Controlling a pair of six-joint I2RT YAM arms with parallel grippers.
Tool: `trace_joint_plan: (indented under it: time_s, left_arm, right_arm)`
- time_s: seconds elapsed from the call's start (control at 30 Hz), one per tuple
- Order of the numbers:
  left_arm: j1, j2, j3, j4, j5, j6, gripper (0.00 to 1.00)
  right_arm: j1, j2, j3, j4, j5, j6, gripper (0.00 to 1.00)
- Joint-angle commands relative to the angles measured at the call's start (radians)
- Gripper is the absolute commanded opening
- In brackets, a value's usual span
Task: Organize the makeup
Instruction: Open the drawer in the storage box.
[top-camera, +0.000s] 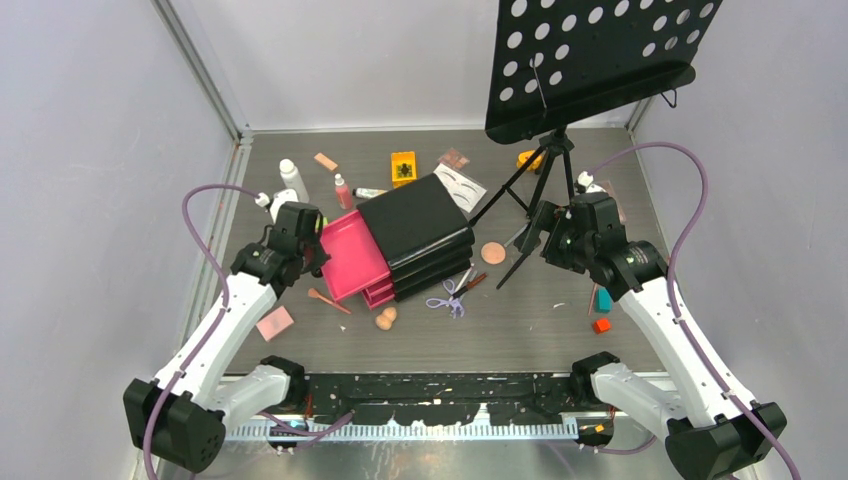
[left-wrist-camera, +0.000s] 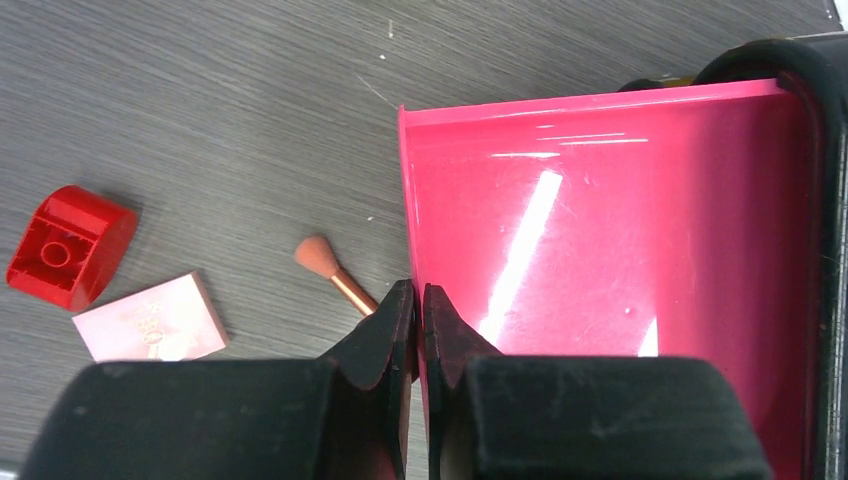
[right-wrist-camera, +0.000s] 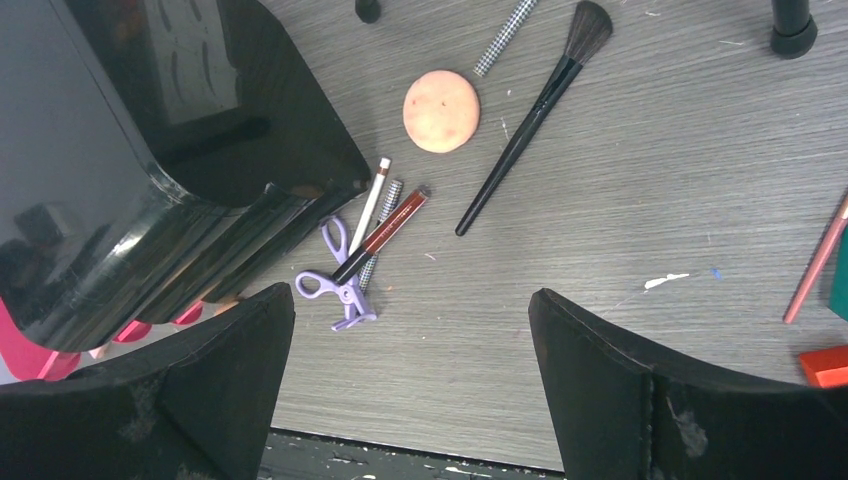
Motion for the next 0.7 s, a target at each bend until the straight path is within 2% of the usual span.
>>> trace_joint_plan:
  time_s: [0.0, 0.43, 0.67]
  left_arm:
    - [-0.004, -0.043, 0.013, -0.031, -0.048, 0.022, 0.06]
    - [-0.004, -0.068, -0.001, -0.058, -0.064, 0.019, 0.0]
    - [-0.004, -0.088, 0.017, -0.086, -0.102, 0.031, 0.0]
  right_arm:
    - [0.006, 0.002, 0.004, 0.039, -0.032, 0.01, 0.91]
    - [0.006, 0.007, -0.001, 0.044, -0.044, 0.014, 0.91]
    - [0.006, 0.016, -0.001, 0.049, -0.049, 0.016, 0.91]
